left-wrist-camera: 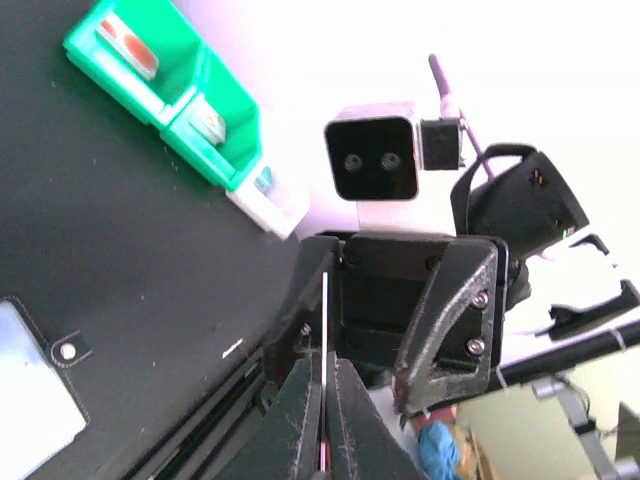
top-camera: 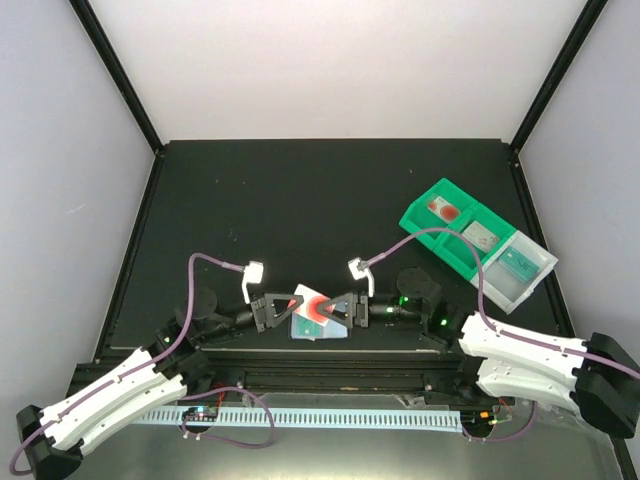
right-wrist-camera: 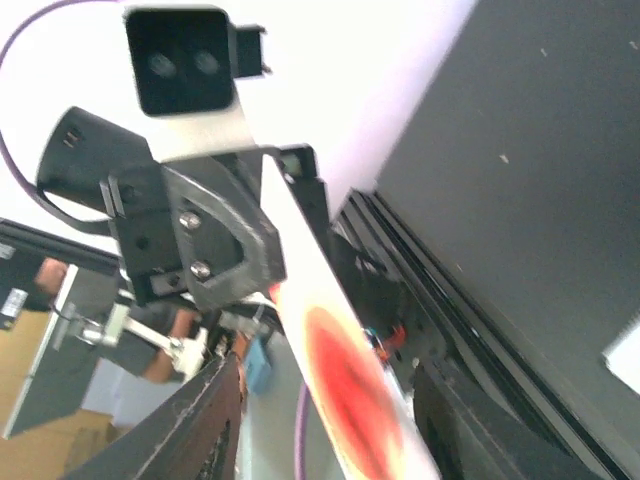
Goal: Take the credit cards out of the card holder
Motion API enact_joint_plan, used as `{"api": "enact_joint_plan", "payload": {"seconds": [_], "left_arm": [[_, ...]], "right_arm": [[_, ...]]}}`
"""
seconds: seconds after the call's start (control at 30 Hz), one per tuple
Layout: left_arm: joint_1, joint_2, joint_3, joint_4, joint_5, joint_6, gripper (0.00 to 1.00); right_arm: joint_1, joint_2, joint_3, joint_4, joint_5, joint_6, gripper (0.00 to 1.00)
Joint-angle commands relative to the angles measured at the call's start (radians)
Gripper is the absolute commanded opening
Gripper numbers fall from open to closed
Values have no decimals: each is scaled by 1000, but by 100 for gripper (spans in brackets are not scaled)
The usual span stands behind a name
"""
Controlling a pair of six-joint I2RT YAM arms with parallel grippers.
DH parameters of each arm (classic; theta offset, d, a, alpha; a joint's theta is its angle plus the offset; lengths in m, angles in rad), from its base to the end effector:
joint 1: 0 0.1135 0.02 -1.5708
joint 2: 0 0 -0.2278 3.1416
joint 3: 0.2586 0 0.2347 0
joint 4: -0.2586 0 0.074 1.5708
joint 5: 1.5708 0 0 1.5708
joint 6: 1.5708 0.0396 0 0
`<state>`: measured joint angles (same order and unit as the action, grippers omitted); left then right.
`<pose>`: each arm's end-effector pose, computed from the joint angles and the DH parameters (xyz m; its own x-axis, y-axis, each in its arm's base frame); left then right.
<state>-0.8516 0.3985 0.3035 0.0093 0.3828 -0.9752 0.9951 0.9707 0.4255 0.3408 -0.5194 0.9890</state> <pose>0.0890 -0.1241 0.2306 -0.8123 -0.2380 -0.5325 0.4824 0.2391 -0.8427 0.1047 0.1974 0.2132 -0.8902 -0.0393 -0.4539 -0.4532 0.1779 0.8735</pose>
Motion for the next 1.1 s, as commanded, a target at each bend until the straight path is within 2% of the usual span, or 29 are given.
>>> {"api": "enact_joint_plan", "payload": {"seconds": [0.0,0.27,0.47,0.7,0.83,0.97,1.03,1.07], "left_arm": [[6,-30,-2,112,-157,-91,2],[5,-93,-62,166,-310,-180,2],[4,-110,-68,140,-355,-191,2],[5,-125,-94,139,-377,-211,2],[5,-122,-101,140,-377,-219,2],[5,-118,-96,131,-373,-210,2],[5,-120,-85,103,-371,-198,7],[5,-122,-80,91,-367,-191,13]], "right_arm": [[-1,45,-4,271,77,159,46],[-2,150,0,430,89,272,35],[-1,165,-21,478,117,308,24],[-1,145,-47,435,161,325,14],[-1,143,-41,424,169,315,2],[-1,143,-46,428,175,315,1],[-1,136,-53,425,181,310,1],[-1,130,-55,415,187,304,1]]}}
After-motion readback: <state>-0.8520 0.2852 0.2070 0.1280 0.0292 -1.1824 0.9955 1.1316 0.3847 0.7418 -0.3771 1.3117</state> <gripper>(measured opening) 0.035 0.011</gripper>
